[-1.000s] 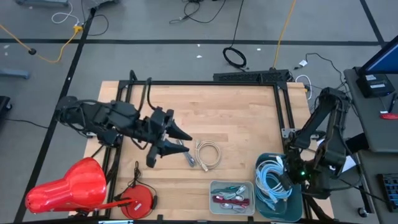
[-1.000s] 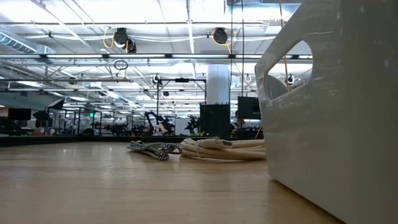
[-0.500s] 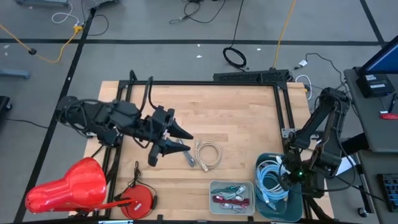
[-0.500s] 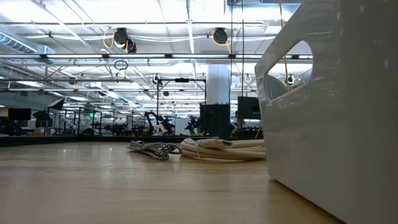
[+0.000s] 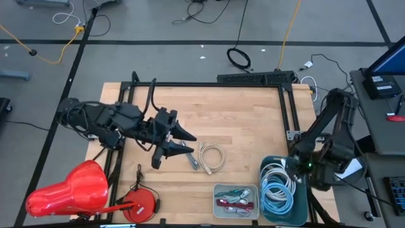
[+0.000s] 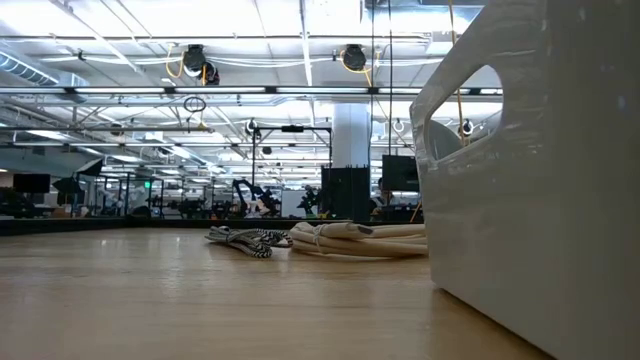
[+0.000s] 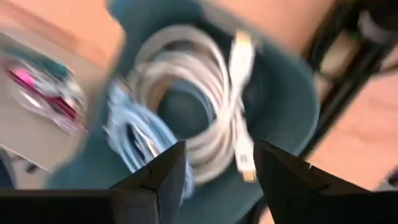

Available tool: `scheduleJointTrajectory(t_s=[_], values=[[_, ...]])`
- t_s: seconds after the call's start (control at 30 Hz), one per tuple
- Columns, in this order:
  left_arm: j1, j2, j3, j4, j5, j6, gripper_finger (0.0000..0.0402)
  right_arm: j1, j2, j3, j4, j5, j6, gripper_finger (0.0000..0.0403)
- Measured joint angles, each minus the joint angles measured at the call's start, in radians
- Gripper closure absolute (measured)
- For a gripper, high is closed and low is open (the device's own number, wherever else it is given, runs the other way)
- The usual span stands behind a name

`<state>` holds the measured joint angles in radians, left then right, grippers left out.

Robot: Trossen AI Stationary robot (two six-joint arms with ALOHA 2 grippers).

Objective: Pick & Place USB Port
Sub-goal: Put the brown HDMI cable into the blue bin

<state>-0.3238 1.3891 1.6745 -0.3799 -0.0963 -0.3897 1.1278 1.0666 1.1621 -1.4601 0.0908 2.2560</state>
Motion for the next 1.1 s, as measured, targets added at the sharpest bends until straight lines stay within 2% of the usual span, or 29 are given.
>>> scheduleJointTrajectory(t_s=[0.1,0.2,0.3,0.4,0.5,0.6,0.67,0.73,0.87,0.97,1.1], values=[[0.013,0.000,0.000,-0.068,-0.046,-0.011,0.0211,-0.035,-0.014,0.071,-0.089,0.101,-0.023,0.0213],[0.023,0.000,0.000,-0.234,-0.161,-0.060,0.0211,-0.083,-0.033,0.116,-0.111,0.248,-0.071,0.0208],[0.042,0.006,-0.011,-0.485,-0.307,-0.195,0.0211,-0.149,-0.054,0.124,-0.076,0.372,-0.144,0.0206],[0.088,0.026,-0.092,-0.643,-0.346,-0.347,0.0211,-0.230,-0.059,0.125,-0.036,0.437,-0.242,0.0206],[0.145,0.041,-0.239,-0.608,-0.242,-0.492,0.0211,-0.305,-0.058,0.124,-0.007,0.468,-0.326,0.0206],[0.187,0.055,-0.400,-0.380,-0.066,-0.581,0.0211,-0.367,-0.058,0.124,0.016,0.506,-0.379,0.0206],[0.195,0.095,-0.484,-0.164,0.004,-0.613,0.0211,-0.404,-0.058,0.124,0.035,0.523,-0.410,0.0206],[0.195,0.132,-0.528,-0.032,0.037,-0.621,0.0211,-0.434,-0.057,0.123,0.049,0.540,-0.433,0.0206],[0.196,0.250,-0.508,0.017,0.043,-0.443,0.0211,-0.482,-0.047,0.123,0.102,0.567,-0.511,0.0206],[0.191,0.350,-0.452,-0.023,0.069,-0.299,0.0211,-0.516,-0.037,0.123,0.140,0.561,-0.576,0.0206],[0.190,0.475,-0.348,-0.160,0.158,-0.216,0.0211,-0.548,-0.022,0.123,0.183,0.551,-0.632,0.0206]])
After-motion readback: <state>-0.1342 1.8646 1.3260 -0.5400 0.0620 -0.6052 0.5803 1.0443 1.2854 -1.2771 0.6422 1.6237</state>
